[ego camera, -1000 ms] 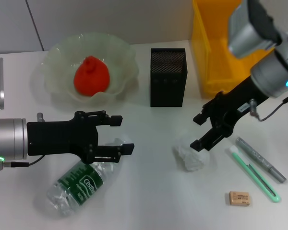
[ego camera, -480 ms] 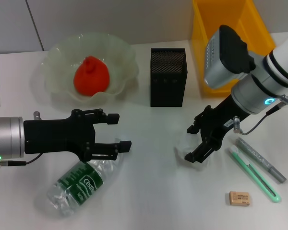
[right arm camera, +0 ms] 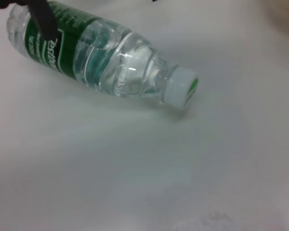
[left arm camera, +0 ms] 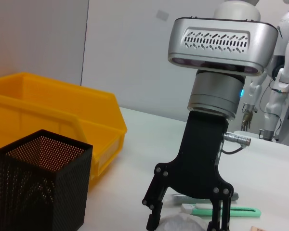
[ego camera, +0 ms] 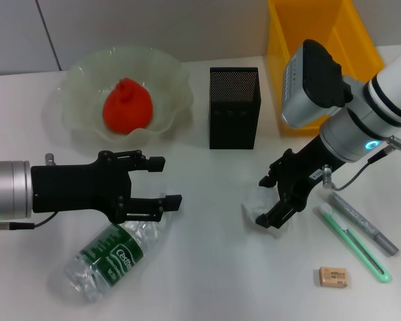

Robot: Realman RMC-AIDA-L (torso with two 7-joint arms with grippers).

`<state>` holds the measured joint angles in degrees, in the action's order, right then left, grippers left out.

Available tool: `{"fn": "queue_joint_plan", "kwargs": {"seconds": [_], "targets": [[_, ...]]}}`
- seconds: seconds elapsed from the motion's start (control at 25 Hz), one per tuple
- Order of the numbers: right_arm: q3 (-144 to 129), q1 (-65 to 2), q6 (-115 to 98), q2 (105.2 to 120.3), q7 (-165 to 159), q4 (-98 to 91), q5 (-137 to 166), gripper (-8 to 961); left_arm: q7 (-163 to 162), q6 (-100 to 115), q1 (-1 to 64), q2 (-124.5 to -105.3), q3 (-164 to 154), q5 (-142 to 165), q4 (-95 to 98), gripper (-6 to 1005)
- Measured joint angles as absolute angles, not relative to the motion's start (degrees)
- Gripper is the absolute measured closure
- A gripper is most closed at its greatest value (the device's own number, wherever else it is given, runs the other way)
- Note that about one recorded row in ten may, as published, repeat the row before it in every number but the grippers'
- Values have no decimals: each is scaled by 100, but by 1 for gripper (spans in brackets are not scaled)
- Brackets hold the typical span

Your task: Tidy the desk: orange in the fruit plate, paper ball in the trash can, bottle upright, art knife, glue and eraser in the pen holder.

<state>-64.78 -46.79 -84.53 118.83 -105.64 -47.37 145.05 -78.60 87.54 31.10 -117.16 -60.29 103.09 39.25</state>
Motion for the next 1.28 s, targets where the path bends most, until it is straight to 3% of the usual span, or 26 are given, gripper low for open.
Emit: {"fn": "queue_joint_plan", "kwargs": {"seconds": [0.28, 0.96, 1.2, 1.24, 1.28], "targets": [[-6455, -4649, -8336, 11883, -10602, -4729, 14536, 277, -7866, 8740, 3135, -11716, -6029, 10310, 3929, 194], [-6021, -4607, -8557, 11847, -10578, -4955, 14364, 471, -7875, 8718, 3171, -11711, -6021, 10300, 3929, 194], [-5290, -4450, -9022, 11756, -10547, -5449, 13730, 500, -7900, 8718, 3236, -11691, -5978, 10302, 3929, 194], [-5127, -4403, -9134, 11713, -10540, -5535, 13492, 500, -7900, 8718, 3236, -11691, -5978, 10302, 3929, 194], [-4796, -4292, -9350, 11578, -10530, -5631, 12941, 500, -7928, 8719, 3253, -11684, -5968, 10314, 3935, 194]]}}
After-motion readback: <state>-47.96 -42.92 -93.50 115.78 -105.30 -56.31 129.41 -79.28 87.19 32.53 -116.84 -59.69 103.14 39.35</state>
